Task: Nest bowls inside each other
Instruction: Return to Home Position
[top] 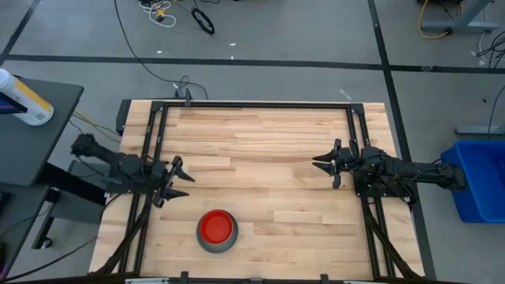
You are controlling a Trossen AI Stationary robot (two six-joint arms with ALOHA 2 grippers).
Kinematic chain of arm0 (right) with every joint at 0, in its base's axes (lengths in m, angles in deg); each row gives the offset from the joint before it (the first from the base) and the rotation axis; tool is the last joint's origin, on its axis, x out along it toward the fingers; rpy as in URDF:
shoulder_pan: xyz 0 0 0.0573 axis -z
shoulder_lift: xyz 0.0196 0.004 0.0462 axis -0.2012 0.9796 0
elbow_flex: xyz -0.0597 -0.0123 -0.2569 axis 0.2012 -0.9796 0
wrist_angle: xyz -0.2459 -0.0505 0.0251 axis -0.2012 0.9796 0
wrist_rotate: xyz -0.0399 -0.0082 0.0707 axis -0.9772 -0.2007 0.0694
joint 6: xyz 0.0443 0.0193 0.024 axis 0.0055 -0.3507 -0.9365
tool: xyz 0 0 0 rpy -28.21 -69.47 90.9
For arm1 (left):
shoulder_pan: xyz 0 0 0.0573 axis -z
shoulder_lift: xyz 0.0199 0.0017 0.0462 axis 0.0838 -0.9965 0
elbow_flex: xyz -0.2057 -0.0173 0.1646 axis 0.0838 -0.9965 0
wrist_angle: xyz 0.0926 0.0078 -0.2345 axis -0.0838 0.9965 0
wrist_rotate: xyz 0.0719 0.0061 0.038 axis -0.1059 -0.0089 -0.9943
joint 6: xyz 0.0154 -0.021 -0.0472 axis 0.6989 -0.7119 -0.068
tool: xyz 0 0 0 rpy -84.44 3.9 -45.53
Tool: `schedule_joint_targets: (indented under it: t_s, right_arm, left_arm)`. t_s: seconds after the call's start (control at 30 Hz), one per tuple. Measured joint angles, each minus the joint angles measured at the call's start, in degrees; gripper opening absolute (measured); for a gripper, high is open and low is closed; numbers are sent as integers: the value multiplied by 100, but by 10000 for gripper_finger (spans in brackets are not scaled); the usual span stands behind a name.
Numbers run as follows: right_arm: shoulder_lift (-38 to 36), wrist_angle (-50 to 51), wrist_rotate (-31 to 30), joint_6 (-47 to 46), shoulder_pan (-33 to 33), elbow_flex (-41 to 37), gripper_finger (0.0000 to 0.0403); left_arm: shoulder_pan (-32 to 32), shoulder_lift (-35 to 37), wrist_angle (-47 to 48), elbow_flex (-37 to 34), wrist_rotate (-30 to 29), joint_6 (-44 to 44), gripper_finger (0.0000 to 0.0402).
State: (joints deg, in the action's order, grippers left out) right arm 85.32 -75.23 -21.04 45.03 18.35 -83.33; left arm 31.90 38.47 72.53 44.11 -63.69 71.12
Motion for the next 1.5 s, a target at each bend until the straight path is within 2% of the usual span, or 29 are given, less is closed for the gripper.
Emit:
schedule_joint_targets:
  t_s: [0.3, 0.4, 0.5, 0.63, 0.77, 0.93, 1.0, 1.03, 1.1, 1.27, 1.37, 1.5]
  right_arm:
    - [0, 0, 0, 0, 0, 0, 95]
    - [0, 0, 0, 0, 0, 1, 96]
    - [0, 1, 0, 4, 0, 0, 96]
    - [0, -51, -186, 1004, 2, 0, 95]
    - [0, -44, -205, 1552, 2, 0, 96]
    - [-2, -44, -203, 1559, 2, 2, 95]
    - [0, -131, -171, 1208, 0, 0, 96]
    - [-2, -199, -93, 827, -2, 0, 96]
    - [-8, -432, -27, 687, -2, 0, 96]
    - [-110, -1080, 500, 1031, -2, 2, 95]
    - [-333, -886, 382, 1022, -2, 0, 96]
    - [-732, -46, 53, 723, -2, 0, 95]
  left_arm:
    - [-1625, -16, 166, -2, 1196, -168, 250]
    - [-2021, -15, 150, -2, 1615, -169, 250]
    - [-2305, -23, 138, -2, 1773, -175, 250]
    - [-2572, -26, 129, -2, 1889, -170, 250]
    - [-2706, -26, 107, -2, 2122, -170, 250]
    - [-2714, -179, 99, -4, 2199, -155, 250]
    - [-2714, -298, 101, -4, 2199, -153, 250]
    - [-2714, -350, 98, -4, 2199, -154, 250]
    - [-2714, -441, 98, -4, 2197, -164, 250]
    - [-2714, -516, 98, -4, 2189, -164, 250]
    - [-2714, -514, 101, -4, 2187, -166, 250]
    - [-2714, -511, 101, -4, 2179, -153, 250]
